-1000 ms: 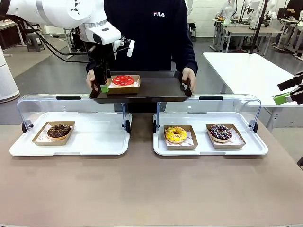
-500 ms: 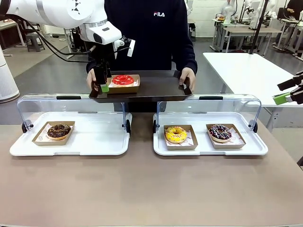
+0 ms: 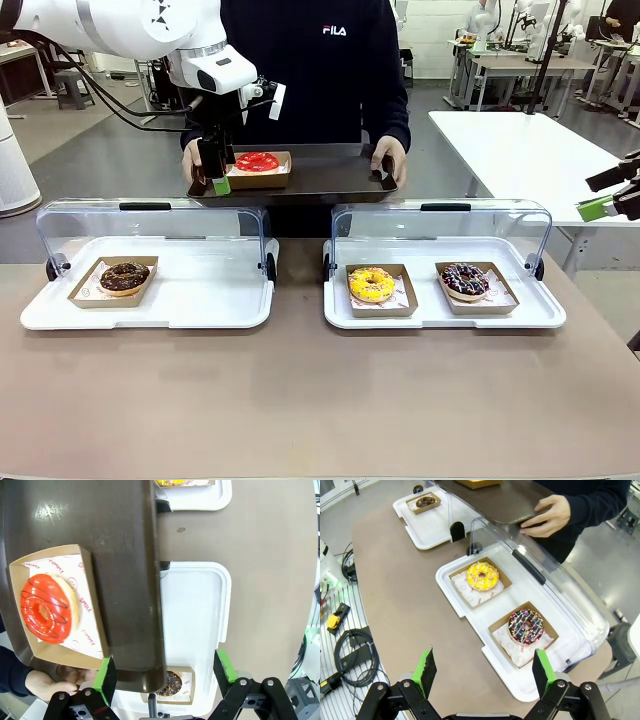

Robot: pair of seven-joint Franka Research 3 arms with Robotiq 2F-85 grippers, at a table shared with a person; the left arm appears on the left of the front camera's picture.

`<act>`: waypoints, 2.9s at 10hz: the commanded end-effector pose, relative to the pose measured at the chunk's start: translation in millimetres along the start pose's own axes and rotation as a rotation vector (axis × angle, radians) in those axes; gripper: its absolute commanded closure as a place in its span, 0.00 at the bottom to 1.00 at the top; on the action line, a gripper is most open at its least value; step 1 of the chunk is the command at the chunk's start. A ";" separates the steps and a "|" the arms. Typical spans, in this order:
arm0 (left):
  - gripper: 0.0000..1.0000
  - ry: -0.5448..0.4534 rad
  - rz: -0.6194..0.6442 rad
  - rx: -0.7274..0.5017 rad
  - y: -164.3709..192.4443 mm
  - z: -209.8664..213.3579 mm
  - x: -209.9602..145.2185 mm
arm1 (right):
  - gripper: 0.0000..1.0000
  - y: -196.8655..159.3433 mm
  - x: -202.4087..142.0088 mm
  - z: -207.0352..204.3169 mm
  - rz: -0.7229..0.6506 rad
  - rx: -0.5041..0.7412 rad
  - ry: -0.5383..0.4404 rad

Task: Provide the desired donut to the person.
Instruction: Pick up and lift the Paper togo box containing the Donut pointed at by the person.

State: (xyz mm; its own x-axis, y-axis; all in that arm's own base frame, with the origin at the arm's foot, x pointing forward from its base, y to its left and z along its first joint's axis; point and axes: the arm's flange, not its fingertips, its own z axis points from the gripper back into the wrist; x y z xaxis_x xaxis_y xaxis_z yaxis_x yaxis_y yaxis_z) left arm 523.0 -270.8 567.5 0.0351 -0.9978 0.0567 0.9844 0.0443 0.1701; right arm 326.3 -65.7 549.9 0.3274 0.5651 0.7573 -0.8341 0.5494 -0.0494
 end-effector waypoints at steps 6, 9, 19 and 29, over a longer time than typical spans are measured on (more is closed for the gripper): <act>0.00 -0.030 0.077 0.007 -10.1 20.4 -29.1 | 0.00 -2.0 0.6 -1.8 0.005 0.014 -0.029; 0.00 -0.238 0.339 -0.054 -85.8 45.1 -162.9 | 0.00 -2.0 0.6 -1.8 0.005 0.014 -0.029; 0.00 -0.534 0.450 0.030 -172.9 1.2 -320.1 | 0.00 -2.0 0.6 -1.8 0.005 0.014 -0.029; 0.00 -0.739 0.453 0.151 -183.3 -0.3 -338.3 | 0.00 -2.0 0.6 -1.8 0.005 0.014 -0.029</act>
State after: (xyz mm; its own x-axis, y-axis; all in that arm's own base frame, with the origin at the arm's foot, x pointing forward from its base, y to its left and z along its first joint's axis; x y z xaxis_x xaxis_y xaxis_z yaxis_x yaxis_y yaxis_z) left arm 331.7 62.2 527.2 0.2853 -0.6090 0.7401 0.8607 0.5026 0.0818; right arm 326.1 -66.6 550.3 0.3286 0.5649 0.7569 -0.8329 0.5512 -0.0497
